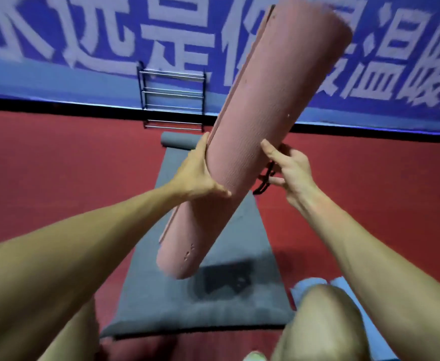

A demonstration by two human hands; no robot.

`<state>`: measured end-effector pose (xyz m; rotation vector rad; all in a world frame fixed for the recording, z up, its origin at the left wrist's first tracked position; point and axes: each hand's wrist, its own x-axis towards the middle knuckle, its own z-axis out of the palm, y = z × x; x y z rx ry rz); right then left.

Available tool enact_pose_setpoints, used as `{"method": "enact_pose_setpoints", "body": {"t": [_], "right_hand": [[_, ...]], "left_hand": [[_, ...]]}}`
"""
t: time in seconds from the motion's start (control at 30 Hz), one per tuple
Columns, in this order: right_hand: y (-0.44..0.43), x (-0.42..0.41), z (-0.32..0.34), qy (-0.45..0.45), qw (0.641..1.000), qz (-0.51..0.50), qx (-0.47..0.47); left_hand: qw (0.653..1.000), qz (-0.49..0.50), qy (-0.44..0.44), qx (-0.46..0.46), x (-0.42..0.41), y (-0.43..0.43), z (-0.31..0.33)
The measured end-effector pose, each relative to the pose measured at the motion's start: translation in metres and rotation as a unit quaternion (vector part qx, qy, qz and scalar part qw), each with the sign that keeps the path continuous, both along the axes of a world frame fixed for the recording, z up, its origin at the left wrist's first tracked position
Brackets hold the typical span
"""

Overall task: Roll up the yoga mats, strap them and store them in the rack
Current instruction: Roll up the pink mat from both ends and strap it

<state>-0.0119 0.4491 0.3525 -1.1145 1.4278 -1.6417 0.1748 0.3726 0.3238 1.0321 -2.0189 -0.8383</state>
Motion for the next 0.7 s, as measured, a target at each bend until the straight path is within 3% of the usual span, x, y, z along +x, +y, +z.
{"method": "enact_pose_setpoints", "body": {"t": [0.13,0.27,0.43,0.57,0.7], "right_hand": [[-0.036,0.055,-0.032,0.055,0.996,0.06,0.03],[-0.055,0.085,-0.081,0.108,0.987,0.099,0.072],[-0.074,0.099,-0.12,0.189,0.957,0.161,0.147],[-0.08,0.1,-0.12,0.239,0.945,0.163,0.151],[-0.065,0.104,-0.117,0.293,0.933,0.157,0.136]], "left_hand": [[0.99,0.038,0.07,0.116,0.053,-0.015,-0.026],[0.978,0.048,0.109,0.169,0.091,-0.025,-0.046],[0.977,0.018,0.071,0.199,0.111,-0.03,-0.074],[0.99,0.015,0.048,0.133,0.115,-0.039,-0.068],[0.993,0.032,0.092,0.062,0.11,-0.037,-0.052]]}}
